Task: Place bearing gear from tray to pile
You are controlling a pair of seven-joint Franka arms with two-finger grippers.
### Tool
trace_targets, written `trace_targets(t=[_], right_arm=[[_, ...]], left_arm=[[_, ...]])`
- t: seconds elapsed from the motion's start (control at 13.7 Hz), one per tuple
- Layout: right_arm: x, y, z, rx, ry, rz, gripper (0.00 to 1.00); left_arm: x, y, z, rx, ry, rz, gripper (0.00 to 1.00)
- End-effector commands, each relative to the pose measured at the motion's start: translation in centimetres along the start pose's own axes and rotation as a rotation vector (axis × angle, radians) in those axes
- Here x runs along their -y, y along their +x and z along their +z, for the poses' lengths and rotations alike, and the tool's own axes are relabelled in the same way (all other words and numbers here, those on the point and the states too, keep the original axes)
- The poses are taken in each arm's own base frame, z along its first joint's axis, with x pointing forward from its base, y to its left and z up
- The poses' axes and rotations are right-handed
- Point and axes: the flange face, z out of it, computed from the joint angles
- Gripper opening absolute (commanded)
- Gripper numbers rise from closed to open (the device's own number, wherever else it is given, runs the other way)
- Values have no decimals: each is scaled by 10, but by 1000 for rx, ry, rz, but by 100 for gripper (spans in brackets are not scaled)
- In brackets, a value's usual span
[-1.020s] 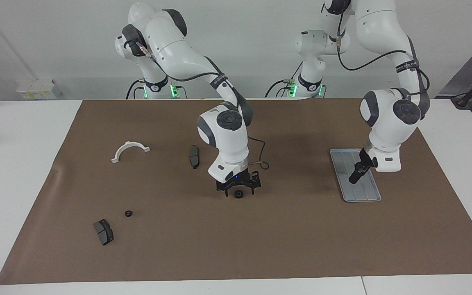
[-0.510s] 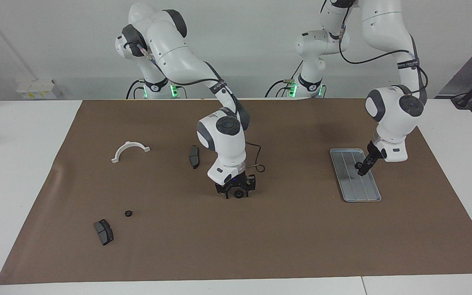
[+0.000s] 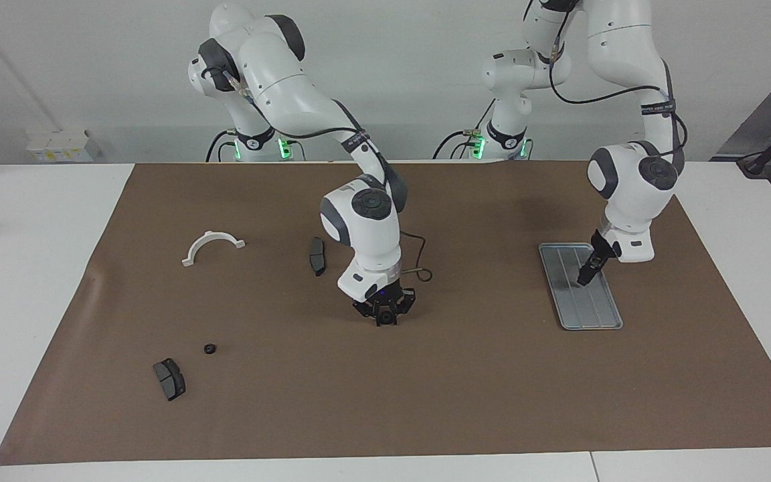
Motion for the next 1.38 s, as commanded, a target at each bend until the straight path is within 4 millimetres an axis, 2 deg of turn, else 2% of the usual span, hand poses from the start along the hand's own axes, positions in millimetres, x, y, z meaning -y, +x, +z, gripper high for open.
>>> trace_targets(t=[0.0,0.07,0.22,0.36,0.44,0.58,0.66,0.87,1.02,1.09,1.17,1.31], right_arm=[[-11,3,-3,-11,-16,-9,2],[-19,7,-4,-7,-27,-29,2],[-52,26,-8,5,-50,-73,2],[-104,48,-13,21,-72,-104,3],[-133,59,-23,32,-82,-112,3],[-187,72,-40,67,-100,-154,3],[-212,76,-46,86,-107,-175,3],[-267,78,-55,136,-122,-167,6],[-309,66,-50,177,-120,-140,10],[-322,55,-45,196,-103,-130,11],[-324,44,-41,212,-88,-122,13],[-329,29,-40,236,-91,-104,15]], left_arm=[[10,-10,-3,-18,-3,-15,75],[10,-9,-3,-19,-4,-18,69],[9,-10,-3,-19,-4,-7,59],[10,-9,-2,-23,-8,-3,58],[9,-9,-2,-28,-12,-3,56],[9,-9,-1,-27,-11,-1,14],[9,-8,-2,-27,-11,5,0],[-6,-2,-17,-25,-7,14,0],[-23,5,-48,-23,-3,34,0],[-37,6,-66,-28,-8,57,0],[-62,-3,-84,-33,-14,97,0],[-111,-33,-107,-43,-29,188,0]])
